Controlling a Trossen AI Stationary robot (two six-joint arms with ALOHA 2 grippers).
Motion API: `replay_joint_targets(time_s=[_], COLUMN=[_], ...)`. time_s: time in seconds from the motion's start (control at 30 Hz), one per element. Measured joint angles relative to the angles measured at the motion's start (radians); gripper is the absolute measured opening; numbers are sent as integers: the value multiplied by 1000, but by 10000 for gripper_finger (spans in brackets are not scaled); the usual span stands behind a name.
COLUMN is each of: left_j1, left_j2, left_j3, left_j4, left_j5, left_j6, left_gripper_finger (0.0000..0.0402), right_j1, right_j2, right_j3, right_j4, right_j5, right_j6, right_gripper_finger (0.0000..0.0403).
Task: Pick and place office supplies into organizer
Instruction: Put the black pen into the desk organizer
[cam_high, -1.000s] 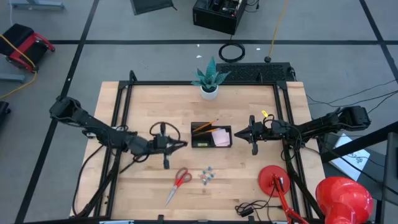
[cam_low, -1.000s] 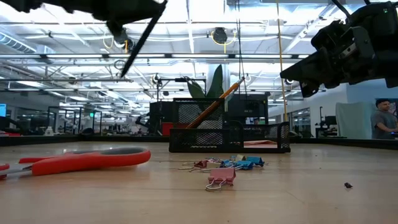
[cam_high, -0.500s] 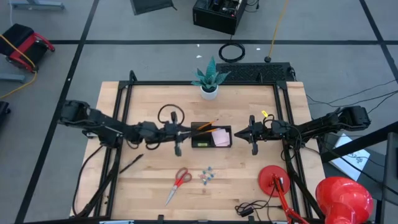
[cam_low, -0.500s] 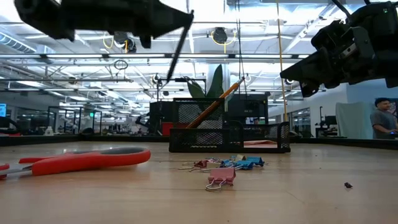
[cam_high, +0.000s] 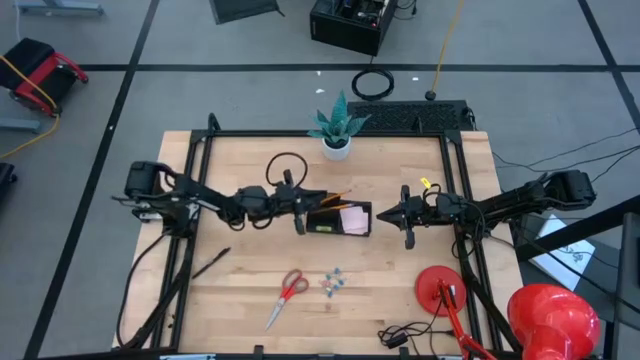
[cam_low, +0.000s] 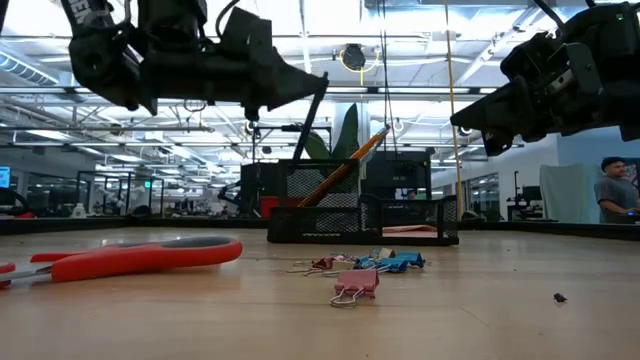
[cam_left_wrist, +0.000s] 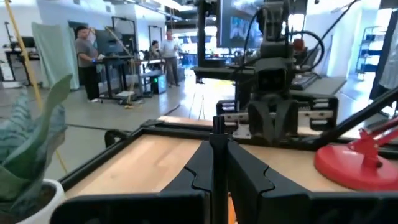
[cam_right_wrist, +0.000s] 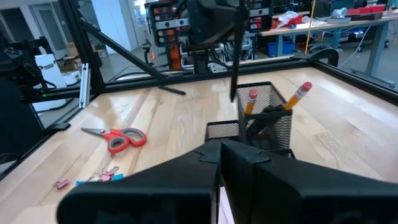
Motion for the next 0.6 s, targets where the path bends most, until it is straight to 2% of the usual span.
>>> replay_joint_targets(time_s=[0.2,0.33,0.47,0.6], left_j1=[11,8,34,56], left_j2=[13,-4,-3,-3], left_j3=[2,20,35,45], left_j4=[128,158,29,-137], left_j5=[94,87,22,11], left_j6=[-15,38,54,16], left_gripper_finger=[26,26,26,26], right_j1=[0,0,0,0], right_j2=[0,0,0,0], right_j3=[0,0,0,0], right_j4=[0,0,-1,-6], right_j5=[0,0,0,0], right_j6=[0,0,0,0], right_gripper_finger=[4,4,4,4])
